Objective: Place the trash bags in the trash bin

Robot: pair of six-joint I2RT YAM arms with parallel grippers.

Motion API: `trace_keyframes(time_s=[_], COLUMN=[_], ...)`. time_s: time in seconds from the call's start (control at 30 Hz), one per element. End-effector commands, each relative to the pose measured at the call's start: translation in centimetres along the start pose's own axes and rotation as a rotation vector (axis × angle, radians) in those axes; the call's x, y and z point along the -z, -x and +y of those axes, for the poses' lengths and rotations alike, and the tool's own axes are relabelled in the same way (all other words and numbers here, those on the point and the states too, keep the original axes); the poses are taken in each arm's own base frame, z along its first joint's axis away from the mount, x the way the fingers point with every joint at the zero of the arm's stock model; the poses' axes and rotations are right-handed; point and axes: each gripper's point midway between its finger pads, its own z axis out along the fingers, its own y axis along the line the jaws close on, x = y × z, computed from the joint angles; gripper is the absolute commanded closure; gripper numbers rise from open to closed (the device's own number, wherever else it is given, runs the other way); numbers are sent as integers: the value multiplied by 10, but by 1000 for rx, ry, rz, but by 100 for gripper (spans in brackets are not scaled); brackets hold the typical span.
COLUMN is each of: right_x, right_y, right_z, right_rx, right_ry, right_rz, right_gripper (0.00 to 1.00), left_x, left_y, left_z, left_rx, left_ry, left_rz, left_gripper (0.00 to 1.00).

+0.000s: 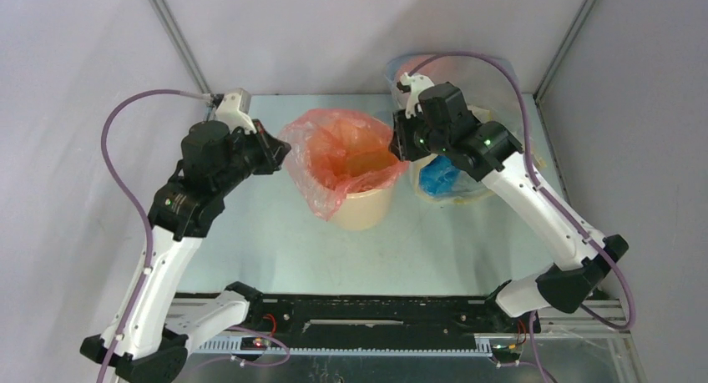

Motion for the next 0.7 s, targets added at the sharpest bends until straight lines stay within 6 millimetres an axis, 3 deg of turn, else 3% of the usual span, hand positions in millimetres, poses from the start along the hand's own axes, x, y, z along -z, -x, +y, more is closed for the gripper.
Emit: trace_keyframes(time_s=[0.0,0.1,0.2,0.37,0.57,0.67], right_x=[23,28,26,32,45,45], right_y=[-3,-5,-15,-25,-22,-21], right_z=[-10,-22,-35,-69,-85,-82], right_rx=[4,-6,-5,-16,-18,-21], right_ry=[-15,-55,-117,-300,-381,-362], right_rz=[-30,-43,-16,-32,-85,-90], right_gripper=[65,54,38,24,26,27], left_x=[17,21,18,13,13,14], left_y=[-10,-10,-12,-13,-9,-9], left_z=[3,9,12,25,45,49], left_rx=[-15,-30,-38,-51,-82,-89], left_ry=[-6,22,40,105,217,238], left_rz=[16,15,31,34,31,33], left_gripper=[100,100,100,100,100,100])
